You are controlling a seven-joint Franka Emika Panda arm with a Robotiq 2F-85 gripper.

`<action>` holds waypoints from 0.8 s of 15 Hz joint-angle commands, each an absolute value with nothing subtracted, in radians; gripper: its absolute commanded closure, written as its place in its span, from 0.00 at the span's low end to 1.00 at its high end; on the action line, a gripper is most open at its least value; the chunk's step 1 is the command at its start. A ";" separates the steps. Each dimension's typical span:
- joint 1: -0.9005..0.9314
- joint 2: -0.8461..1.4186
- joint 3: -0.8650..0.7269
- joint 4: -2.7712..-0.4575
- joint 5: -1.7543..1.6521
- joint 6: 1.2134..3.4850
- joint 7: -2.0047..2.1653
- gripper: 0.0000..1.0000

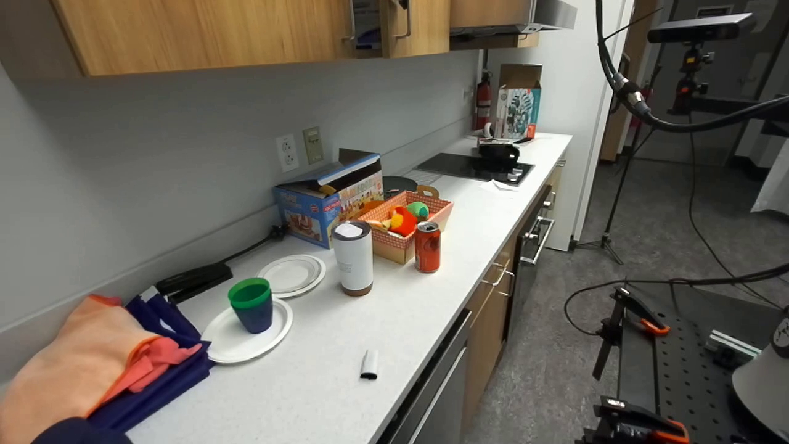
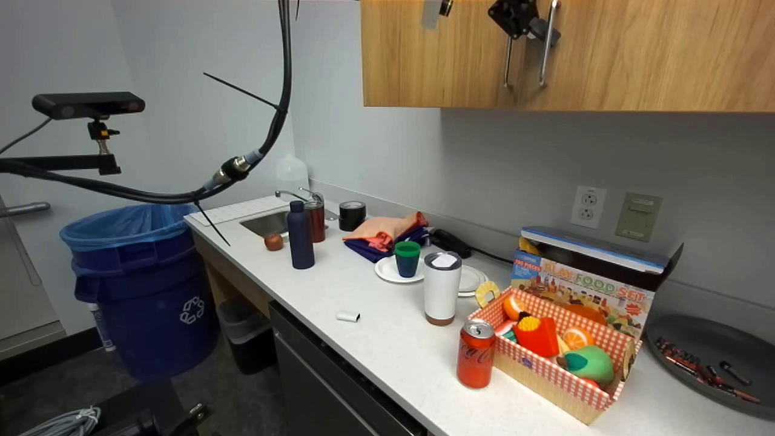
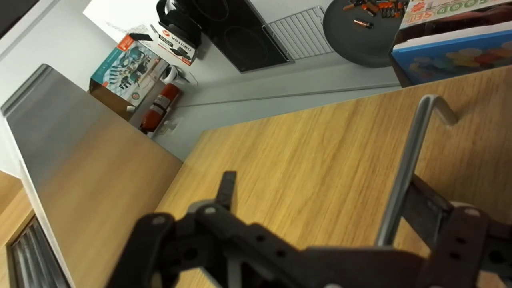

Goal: Open the right cabinet door

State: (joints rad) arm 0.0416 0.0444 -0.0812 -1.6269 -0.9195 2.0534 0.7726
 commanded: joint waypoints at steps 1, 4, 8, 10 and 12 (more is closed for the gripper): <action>-0.001 -0.108 -0.083 -1.760 -0.951 1.936 0.810 0.00; -0.009 -0.194 -0.067 -1.840 -0.933 1.895 0.851 0.00; -0.037 -0.333 -0.052 -1.939 -0.919 1.766 0.897 0.00; -0.056 -0.387 -0.051 -1.968 -0.916 1.701 0.904 0.00; -0.082 -0.422 -0.053 -1.978 -0.920 1.659 0.906 0.00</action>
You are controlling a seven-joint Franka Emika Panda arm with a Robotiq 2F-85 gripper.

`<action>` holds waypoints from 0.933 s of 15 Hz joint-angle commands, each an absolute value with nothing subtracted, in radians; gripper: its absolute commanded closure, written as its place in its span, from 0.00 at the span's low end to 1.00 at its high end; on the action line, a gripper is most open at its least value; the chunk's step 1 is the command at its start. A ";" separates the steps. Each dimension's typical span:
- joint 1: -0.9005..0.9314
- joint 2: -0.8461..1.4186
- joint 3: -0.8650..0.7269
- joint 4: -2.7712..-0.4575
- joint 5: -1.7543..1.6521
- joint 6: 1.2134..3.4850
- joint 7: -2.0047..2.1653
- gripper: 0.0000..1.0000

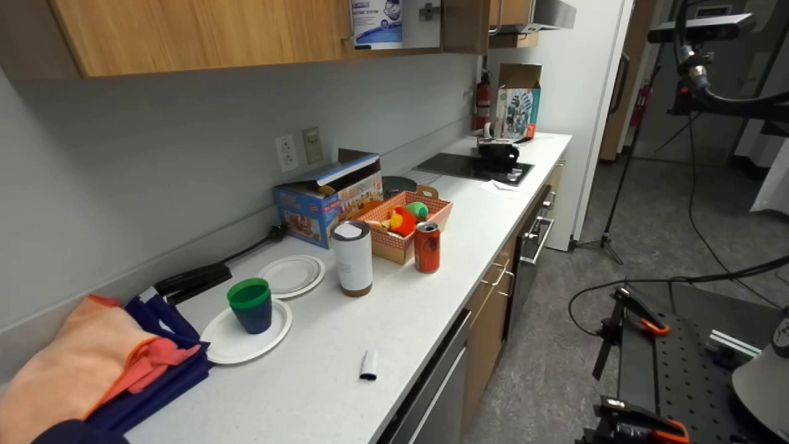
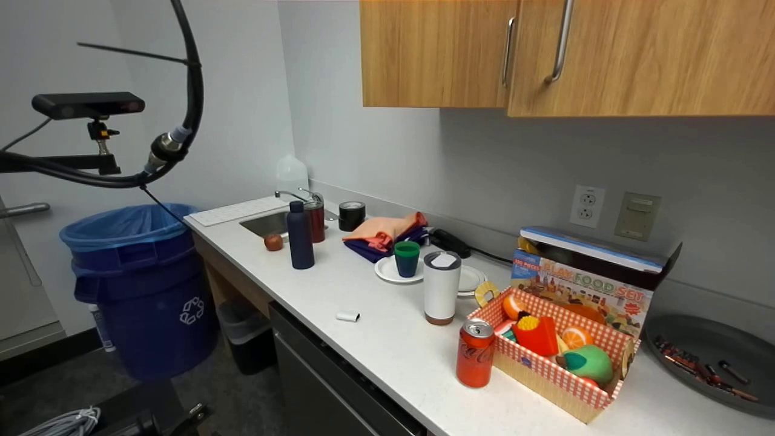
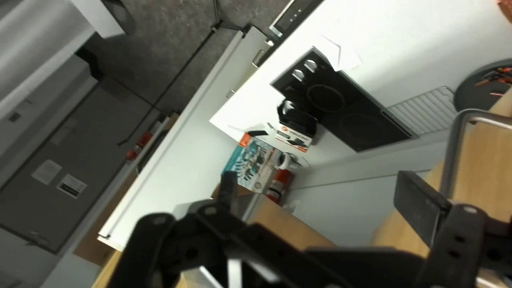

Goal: Open the right cabinet door

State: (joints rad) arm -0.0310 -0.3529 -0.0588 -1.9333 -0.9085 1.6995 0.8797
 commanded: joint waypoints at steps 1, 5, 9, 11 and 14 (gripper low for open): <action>-0.091 -0.434 -0.057 -1.982 -0.907 1.652 0.894 0.00; -0.078 -0.460 -0.063 -1.998 -0.785 1.669 0.837 0.00; -0.052 -0.451 -0.036 -2.004 -0.566 1.655 0.765 0.00; -0.044 -0.441 -0.007 -2.005 -0.489 1.652 0.715 0.00; -0.060 -0.441 0.040 -2.010 -0.495 1.671 0.689 0.00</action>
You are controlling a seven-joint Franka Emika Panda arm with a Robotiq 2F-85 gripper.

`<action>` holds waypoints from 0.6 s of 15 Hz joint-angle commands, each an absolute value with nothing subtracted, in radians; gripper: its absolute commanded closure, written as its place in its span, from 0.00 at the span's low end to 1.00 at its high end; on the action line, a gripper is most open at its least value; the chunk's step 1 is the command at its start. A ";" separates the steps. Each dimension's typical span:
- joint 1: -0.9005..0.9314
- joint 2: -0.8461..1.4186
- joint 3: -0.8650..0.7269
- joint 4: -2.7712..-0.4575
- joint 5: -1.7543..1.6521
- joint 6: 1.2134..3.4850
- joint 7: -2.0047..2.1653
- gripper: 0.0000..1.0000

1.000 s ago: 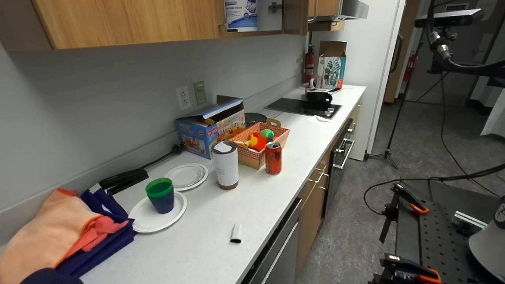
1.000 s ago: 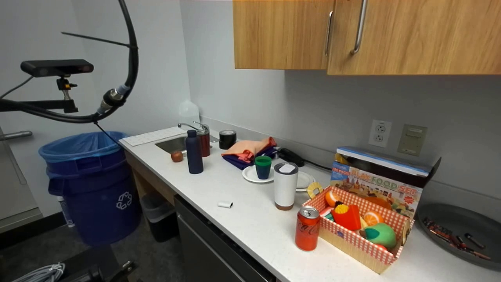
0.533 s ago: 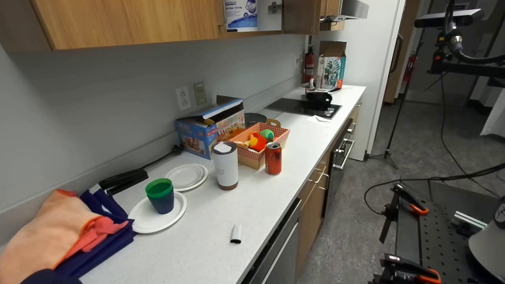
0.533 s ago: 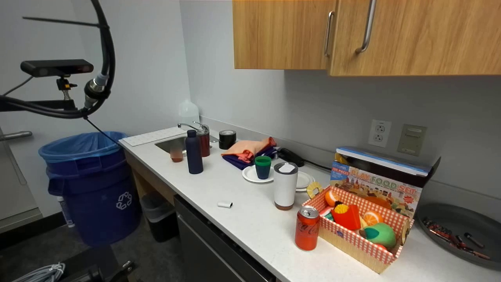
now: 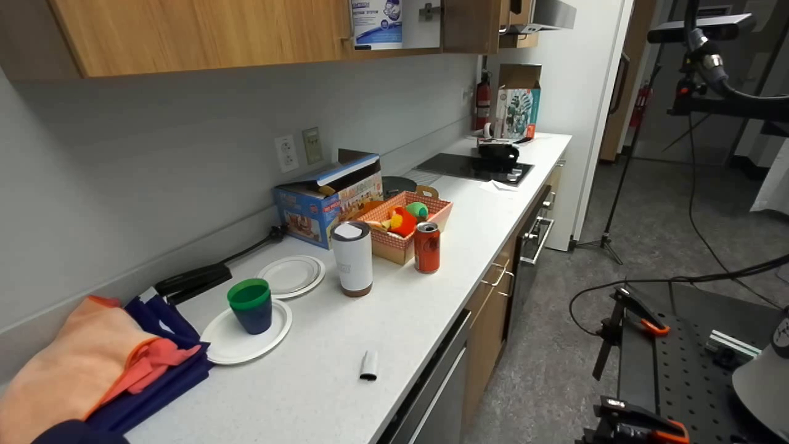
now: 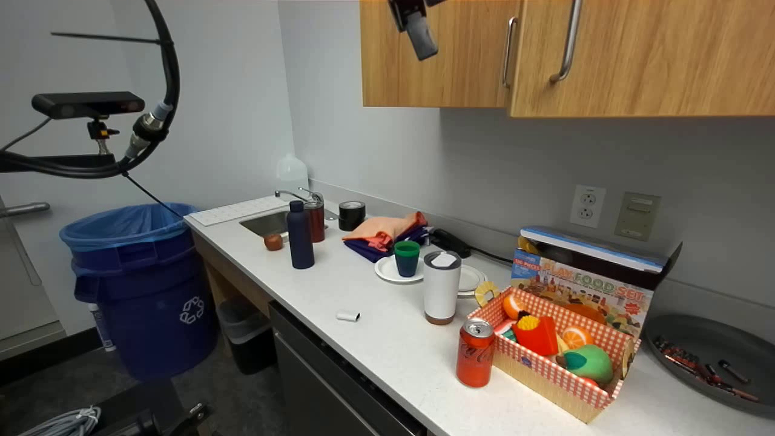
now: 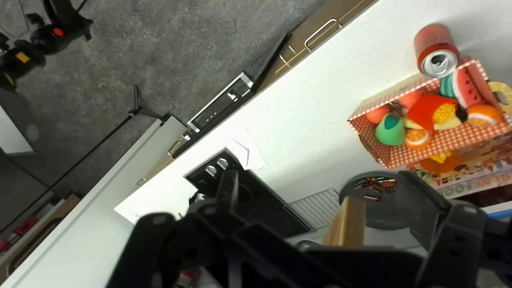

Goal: Open the right cabinet door

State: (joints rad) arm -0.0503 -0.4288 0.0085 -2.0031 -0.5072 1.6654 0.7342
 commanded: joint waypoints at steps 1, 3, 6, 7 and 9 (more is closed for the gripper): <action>-0.064 -0.442 0.051 -2.014 -0.515 1.685 0.687 0.00; -0.085 -0.405 0.059 -1.975 -0.586 1.718 0.691 0.00; -0.104 -0.369 0.053 -1.936 -0.706 1.804 0.693 0.00; -0.108 -0.359 0.045 -1.926 -0.736 1.838 0.693 0.00; -0.116 -0.339 0.030 -1.907 -0.801 1.920 0.692 0.00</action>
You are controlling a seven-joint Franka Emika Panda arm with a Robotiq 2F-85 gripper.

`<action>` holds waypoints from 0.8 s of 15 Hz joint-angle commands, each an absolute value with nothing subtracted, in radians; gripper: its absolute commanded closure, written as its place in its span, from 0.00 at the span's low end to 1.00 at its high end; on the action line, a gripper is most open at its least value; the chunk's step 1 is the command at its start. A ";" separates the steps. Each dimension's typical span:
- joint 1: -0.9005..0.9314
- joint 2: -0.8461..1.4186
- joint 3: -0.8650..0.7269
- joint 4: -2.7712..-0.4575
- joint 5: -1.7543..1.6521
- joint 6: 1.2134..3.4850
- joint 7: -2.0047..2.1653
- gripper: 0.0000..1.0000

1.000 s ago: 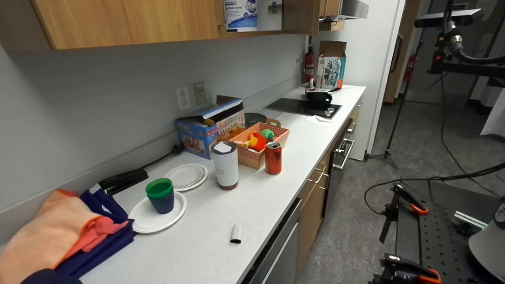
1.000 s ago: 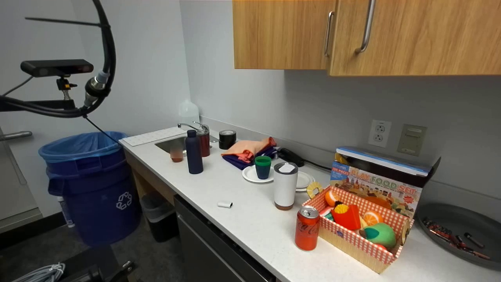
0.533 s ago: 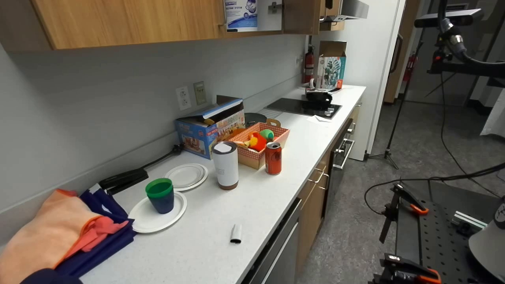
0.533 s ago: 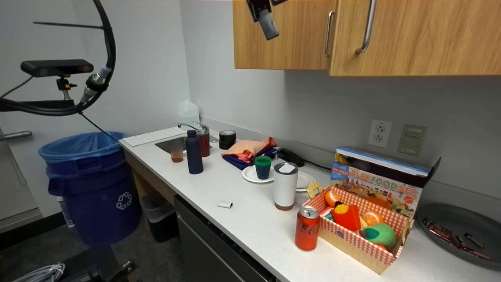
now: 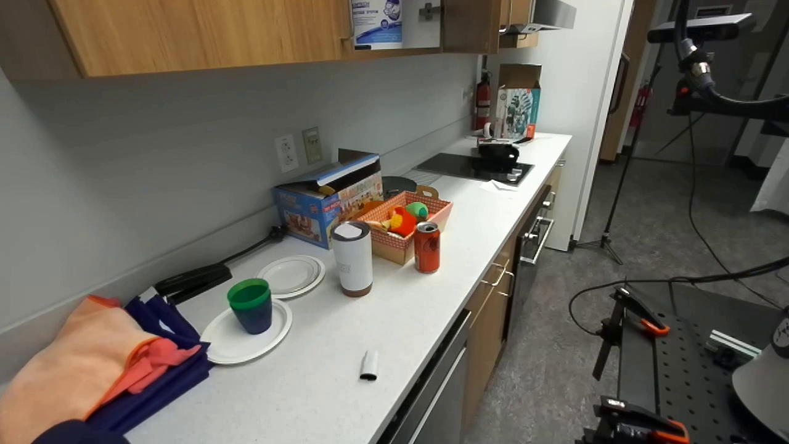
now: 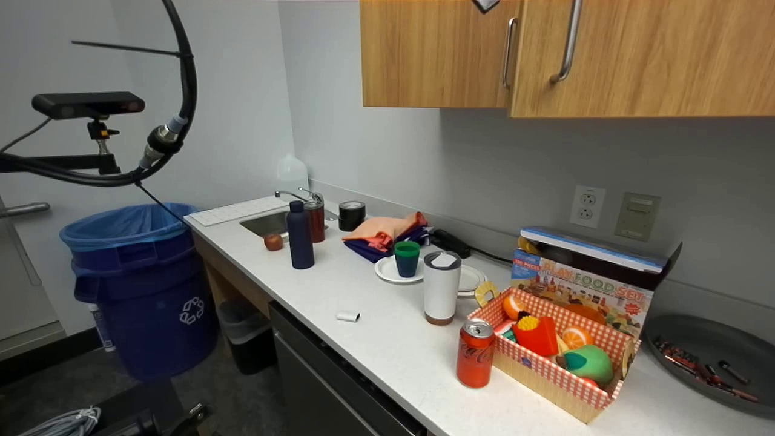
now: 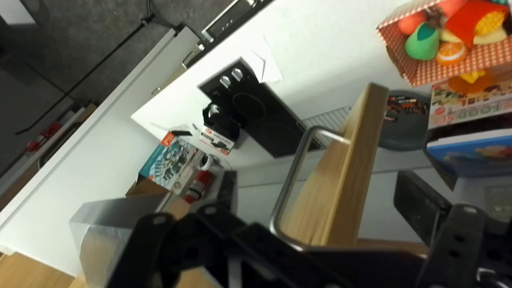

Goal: Open the right cabinet door

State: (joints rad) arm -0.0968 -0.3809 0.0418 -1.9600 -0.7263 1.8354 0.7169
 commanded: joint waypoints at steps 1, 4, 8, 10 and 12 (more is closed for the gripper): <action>-0.118 -0.331 0.023 -1.899 -0.829 1.963 0.695 0.00; -0.124 -0.313 0.007 -1.881 -0.898 2.071 0.714 0.00; -0.138 -0.317 0.025 -1.883 -1.019 2.059 0.808 0.00; -0.137 -0.334 0.031 -1.895 -1.061 2.010 0.864 0.00; -0.134 -0.354 0.032 -1.906 -1.092 1.943 0.911 0.00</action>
